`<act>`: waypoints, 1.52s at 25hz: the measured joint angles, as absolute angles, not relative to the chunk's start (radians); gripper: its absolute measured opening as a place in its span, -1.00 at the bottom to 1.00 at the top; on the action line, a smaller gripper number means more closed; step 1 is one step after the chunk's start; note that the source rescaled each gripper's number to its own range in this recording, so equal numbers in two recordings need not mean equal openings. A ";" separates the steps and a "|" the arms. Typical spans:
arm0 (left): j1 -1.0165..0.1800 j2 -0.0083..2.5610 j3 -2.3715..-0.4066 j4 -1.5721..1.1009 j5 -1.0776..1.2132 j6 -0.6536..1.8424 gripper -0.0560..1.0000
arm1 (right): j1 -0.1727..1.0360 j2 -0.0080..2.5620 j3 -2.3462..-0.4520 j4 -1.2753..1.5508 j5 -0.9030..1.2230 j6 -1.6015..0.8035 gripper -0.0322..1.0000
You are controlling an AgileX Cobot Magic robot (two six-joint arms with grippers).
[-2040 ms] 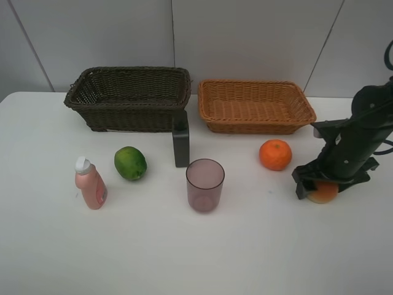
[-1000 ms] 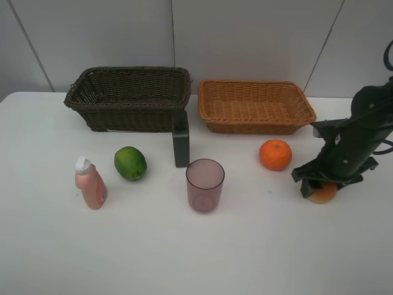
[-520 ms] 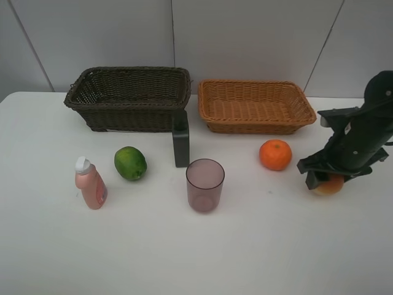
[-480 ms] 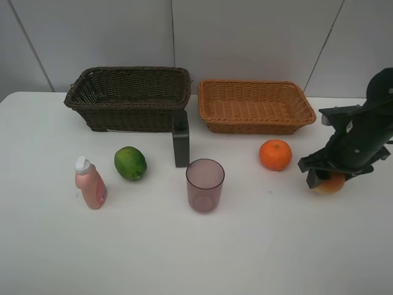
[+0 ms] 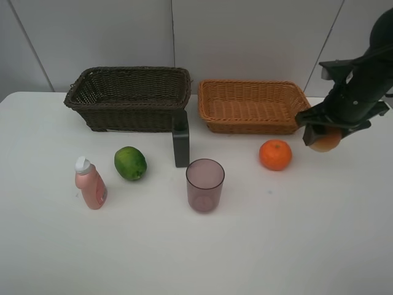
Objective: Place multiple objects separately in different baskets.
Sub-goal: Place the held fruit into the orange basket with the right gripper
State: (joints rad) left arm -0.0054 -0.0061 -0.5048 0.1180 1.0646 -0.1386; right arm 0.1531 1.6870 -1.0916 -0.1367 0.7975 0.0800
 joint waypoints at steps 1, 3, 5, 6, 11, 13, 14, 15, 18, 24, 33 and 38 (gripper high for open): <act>-0.005 -0.006 -0.505 0.118 1.065 -0.139 1.00 | 0.161 1.687 -1.127 -0.137 0.797 0.080 -0.17; -0.005 -0.006 -0.505 0.118 1.065 -0.139 1.00 | 0.163 1.693 -1.187 -0.136 0.799 0.080 -0.17; -0.005 -0.006 -0.505 0.118 1.065 -0.139 1.00 | 0.163 1.700 -1.216 -0.136 0.802 0.080 -0.17; -0.005 -0.006 -0.505 0.118 1.065 -0.139 1.00 | 0.163 1.712 -1.255 -0.136 0.809 0.080 -0.17; -0.005 -0.006 -0.505 0.118 1.065 -0.139 1.00 | 0.171 1.786 -1.392 -0.138 0.850 0.080 -0.17; -0.005 -0.006 -0.505 0.118 1.065 -0.139 1.00 | 0.182 1.818 -1.437 -0.139 0.861 0.080 -0.17; -0.005 -0.006 -0.505 0.118 1.065 -0.139 1.00 | 0.187 1.839 -1.459 -0.138 0.863 0.080 -0.17; -0.005 -0.006 -0.505 0.118 1.065 -0.139 1.00 | 0.192 1.853 -1.476 -0.138 0.863 0.080 -0.17; -0.005 -0.006 -0.505 0.118 1.065 -0.139 1.00 | 0.196 1.905 -1.533 -0.138 0.866 0.079 -0.17; -0.005 -0.006 -0.505 0.118 1.065 -0.139 1.00 | 0.196 1.985 -1.577 -0.166 0.840 0.079 -0.17; -0.005 -0.006 -0.505 0.118 1.065 -0.139 1.00 | 0.196 2.060 -1.577 -0.190 0.668 0.062 -0.17; -0.005 -0.006 -0.505 0.118 1.065 -0.139 1.00 | 0.196 2.102 -1.577 -0.210 0.614 0.000 -0.17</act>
State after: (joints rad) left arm -0.0054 -0.0061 -0.5048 0.1180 1.0646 -0.1386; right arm 0.1962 2.1022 -1.5771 -0.2105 0.6139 0.0000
